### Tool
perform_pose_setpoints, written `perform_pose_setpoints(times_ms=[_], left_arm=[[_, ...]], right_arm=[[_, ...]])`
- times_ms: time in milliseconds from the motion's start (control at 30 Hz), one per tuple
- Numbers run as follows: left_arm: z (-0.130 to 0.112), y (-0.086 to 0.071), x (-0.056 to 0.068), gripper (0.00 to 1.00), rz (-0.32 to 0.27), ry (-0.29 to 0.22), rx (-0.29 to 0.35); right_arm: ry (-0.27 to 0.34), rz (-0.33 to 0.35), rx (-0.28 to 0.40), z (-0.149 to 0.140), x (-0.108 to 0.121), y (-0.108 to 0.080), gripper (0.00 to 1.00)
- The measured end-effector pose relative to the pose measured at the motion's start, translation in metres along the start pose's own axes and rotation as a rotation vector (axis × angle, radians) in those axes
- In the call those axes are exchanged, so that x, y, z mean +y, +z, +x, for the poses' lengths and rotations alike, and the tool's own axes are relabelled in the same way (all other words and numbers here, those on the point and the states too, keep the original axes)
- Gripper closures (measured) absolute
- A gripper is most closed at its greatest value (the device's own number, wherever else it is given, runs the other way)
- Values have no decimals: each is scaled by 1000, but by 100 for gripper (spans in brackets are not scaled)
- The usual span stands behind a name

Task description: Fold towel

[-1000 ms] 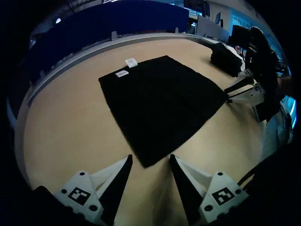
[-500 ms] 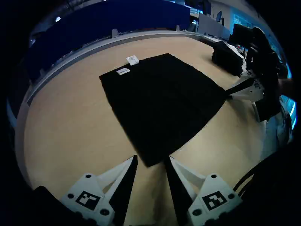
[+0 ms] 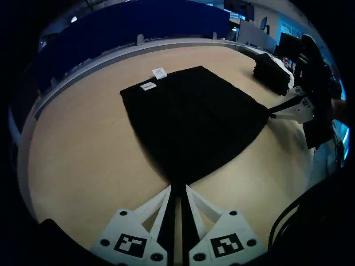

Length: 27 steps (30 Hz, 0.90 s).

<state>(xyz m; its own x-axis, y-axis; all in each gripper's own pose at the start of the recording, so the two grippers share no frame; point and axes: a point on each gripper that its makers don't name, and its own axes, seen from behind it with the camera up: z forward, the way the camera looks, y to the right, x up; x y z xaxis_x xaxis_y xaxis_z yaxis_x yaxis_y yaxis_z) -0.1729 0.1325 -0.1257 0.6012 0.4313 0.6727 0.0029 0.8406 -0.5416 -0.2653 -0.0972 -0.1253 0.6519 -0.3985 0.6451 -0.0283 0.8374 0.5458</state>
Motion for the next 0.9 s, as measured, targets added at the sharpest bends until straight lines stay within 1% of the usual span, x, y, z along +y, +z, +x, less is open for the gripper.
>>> perform_pose_setpoints(times_ms=[100,200,433,600,700,900], left_arm=[[4,-5,1,92,1,-15,9],[10,-13,1,92,4,-34,20],[28,-42,2,92,7,-88,55],[40,-64,5,92,7,-112,77],[45,-76,9,92,5,-121,83],[53,-99,20,92,-7,-142,96]], right_arm=[[0,0,14,7,1,-6,87],[-6,-4,28,15,2,-14,87],[-49,-2,47,33,-5,-45,87],[-83,1,52,42,-12,-70,87],[-87,3,55,47,-15,-83,87],[-71,7,59,54,-17,-104,87]])
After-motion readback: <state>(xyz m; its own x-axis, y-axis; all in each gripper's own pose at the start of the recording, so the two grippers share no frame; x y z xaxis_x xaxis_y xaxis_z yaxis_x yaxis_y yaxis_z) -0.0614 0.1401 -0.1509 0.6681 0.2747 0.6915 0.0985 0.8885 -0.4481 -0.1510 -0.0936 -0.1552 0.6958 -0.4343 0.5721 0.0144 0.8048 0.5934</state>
